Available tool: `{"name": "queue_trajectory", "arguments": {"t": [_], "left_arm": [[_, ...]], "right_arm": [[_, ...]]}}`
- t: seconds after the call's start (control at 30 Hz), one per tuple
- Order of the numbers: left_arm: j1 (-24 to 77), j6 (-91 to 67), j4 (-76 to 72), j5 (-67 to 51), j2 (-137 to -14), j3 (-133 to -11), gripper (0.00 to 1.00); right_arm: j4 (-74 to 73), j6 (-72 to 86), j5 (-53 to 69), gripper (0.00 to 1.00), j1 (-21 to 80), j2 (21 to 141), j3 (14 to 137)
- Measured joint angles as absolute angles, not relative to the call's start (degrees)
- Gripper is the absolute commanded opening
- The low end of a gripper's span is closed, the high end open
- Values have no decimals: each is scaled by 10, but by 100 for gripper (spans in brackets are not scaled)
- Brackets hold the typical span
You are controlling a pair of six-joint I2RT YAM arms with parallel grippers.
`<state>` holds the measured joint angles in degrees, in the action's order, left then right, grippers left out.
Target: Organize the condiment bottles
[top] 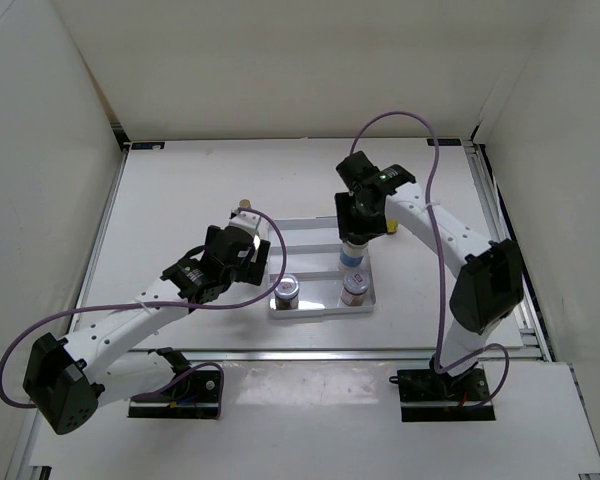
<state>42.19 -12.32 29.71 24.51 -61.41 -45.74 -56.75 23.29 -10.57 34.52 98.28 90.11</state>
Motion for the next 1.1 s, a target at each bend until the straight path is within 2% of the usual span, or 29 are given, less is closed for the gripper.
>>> {"name": "queue_trajectory", "arguments": {"t": [0.03, 0.07, 0.13, 0.17, 0.23, 0.27, 0.43, 0.57, 0.8, 0.93, 1.1], "left_arm": [[422, -123, 297, 246, -614, -457, 99], [422, -123, 297, 246, -614, -457, 99], [422, -123, 297, 247, -614, -457, 99], [422, -123, 297, 247, -614, -457, 99], [422, -123, 297, 247, -614, -457, 99], [422, -123, 297, 247, -614, -457, 99], [420, -130, 314, 248, -614, -476, 99], [416, -130, 327, 243, -623, -545, 99], [396, -132, 334, 213, -721, -674, 99], [380, -147, 356, 192, -782, -681, 99], [372, -170, 378, 178, -795, -672, 99]], "right_arm": [[-568, 236, -107, 25, 345, 994, 901], [-568, 239, -106, 40, 345, 1005, 904], [-569, 239, -107, 56, 345, 1011, 914], [-570, 240, -107, 75, 345, 1012, 914], [-571, 246, -108, 97, 347, 1013, 916], [-571, 250, -109, 100, 348, 1013, 916], [-570, 253, -116, 100, 352, 995, 916], [-566, 253, -122, 100, 353, 948, 917], [-559, 251, -130, 100, 353, 901, 920], [-558, 251, -138, 100, 353, 882, 897], [-566, 252, -148, 100, 353, 861, 870]]}}
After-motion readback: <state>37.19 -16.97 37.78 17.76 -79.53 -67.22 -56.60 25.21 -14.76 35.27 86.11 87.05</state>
